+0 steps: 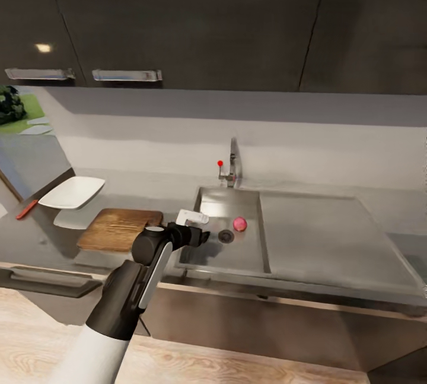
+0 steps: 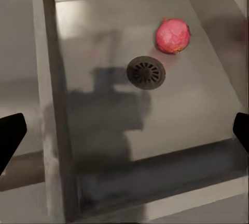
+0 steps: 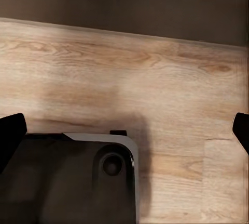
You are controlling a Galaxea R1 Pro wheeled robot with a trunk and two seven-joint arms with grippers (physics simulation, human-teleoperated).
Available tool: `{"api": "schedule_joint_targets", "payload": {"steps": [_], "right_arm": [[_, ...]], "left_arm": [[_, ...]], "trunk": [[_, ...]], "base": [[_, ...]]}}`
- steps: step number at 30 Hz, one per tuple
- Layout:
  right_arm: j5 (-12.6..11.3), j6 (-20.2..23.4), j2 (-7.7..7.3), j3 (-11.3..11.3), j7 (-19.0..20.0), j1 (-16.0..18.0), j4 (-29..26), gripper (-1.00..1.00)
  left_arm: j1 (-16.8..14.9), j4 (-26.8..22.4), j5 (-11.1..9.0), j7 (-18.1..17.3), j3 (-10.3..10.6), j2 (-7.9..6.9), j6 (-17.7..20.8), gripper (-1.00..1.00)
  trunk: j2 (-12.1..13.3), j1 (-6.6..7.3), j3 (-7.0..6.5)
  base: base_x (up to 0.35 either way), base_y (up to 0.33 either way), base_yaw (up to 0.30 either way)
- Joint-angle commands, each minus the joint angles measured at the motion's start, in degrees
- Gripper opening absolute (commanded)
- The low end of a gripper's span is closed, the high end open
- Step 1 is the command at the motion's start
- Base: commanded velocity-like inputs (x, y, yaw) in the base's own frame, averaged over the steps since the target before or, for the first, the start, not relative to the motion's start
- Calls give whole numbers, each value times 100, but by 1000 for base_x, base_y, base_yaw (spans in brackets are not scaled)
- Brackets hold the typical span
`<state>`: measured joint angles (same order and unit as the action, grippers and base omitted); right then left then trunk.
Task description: In the kitchen, take the Vidalia onion out of the sink, dice it on the chopping board with the paring knife, put the diced onion into the bowl on the countertop, then place both the paring knife and the chopping board into the sink.
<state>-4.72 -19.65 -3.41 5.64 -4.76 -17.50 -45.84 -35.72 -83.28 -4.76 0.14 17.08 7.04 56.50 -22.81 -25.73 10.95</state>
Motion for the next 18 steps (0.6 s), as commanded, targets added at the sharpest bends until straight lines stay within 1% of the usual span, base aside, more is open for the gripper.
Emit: {"api": "schedule_joint_targets", "payload": {"steps": [1, 18], "right_arm": [[-50, -12, -10, 43, -46, 1, -5, 100], [-52, -12, 15, 51, -51, 1, -4, 100]], "left_arm": [[-5, -4, -34, 13, -3, 1, 28, 100], [-5, 28, -34, 13, -3, -18, 20, 100]], "trunk": [[-11, -5, 10], [-11, -5, 10]], "base": [[142, -295, 0], [146, -288, 0]]}}
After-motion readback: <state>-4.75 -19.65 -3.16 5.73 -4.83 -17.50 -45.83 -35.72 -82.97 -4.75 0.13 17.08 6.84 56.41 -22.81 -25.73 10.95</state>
